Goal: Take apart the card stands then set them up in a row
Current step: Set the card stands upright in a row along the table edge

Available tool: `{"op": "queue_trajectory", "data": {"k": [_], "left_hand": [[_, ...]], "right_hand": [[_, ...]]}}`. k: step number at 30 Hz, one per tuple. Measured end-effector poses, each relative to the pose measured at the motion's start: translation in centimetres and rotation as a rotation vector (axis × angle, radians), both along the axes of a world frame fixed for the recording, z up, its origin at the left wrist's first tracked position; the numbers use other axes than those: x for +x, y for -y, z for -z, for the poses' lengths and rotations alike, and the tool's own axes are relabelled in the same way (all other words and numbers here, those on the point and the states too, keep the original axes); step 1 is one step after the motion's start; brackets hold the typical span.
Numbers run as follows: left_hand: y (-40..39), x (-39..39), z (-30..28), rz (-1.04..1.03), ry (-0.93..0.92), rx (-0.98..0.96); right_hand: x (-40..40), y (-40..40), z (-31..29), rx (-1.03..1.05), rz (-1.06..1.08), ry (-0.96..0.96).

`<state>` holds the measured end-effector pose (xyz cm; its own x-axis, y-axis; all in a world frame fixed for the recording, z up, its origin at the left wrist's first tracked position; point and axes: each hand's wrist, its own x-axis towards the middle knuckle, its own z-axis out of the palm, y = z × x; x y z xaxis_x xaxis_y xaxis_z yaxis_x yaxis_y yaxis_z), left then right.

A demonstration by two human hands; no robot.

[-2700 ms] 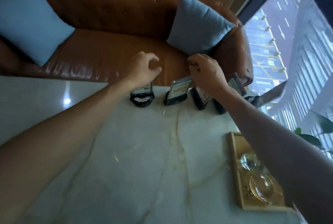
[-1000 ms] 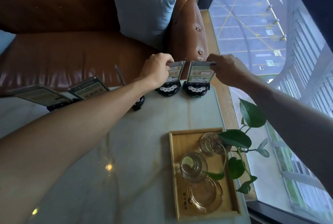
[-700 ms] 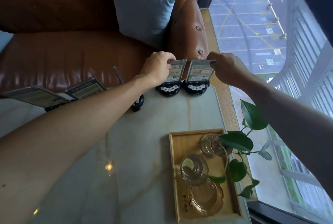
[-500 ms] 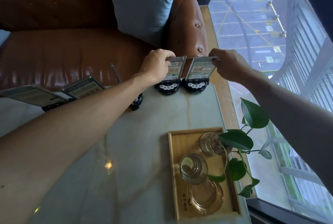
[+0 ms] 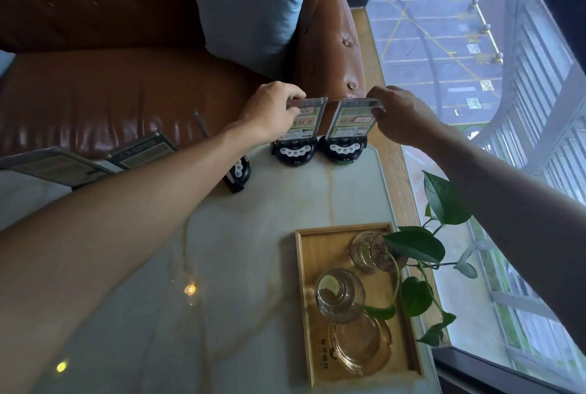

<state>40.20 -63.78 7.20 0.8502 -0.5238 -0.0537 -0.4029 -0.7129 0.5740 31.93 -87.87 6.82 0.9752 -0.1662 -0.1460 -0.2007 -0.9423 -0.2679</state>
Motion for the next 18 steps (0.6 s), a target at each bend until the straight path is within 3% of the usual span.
{"op": "queue_trajectory", "data": {"k": [3, 6, 8, 12, 18], "left_hand": [[-1.5, 0.2, -1.3, -0.038, 0.043, 0.015], [-4.0, 0.4, -3.2, -0.152, 0.114, 0.059], [-5.8, 0.4, -4.5, -0.264, 0.151, 0.197], [-8.3, -0.3, -5.4, -0.351, 0.112, 0.487], [-10.9, -2.1, -2.7, -0.404, -0.097, 0.442]], "right_hand": [[0.1, -0.6, -0.7, -0.129, 0.05, -0.043], [0.7, -2.7, -2.5, -0.185, 0.163, 0.1], [1.3, -4.7, -3.6, -0.139, 0.165, 0.23], [3.2, -10.0, -4.3, -0.003, -0.064, 0.369], [6.3, -17.3, -3.6, 0.169, -0.285, 0.197]]}}
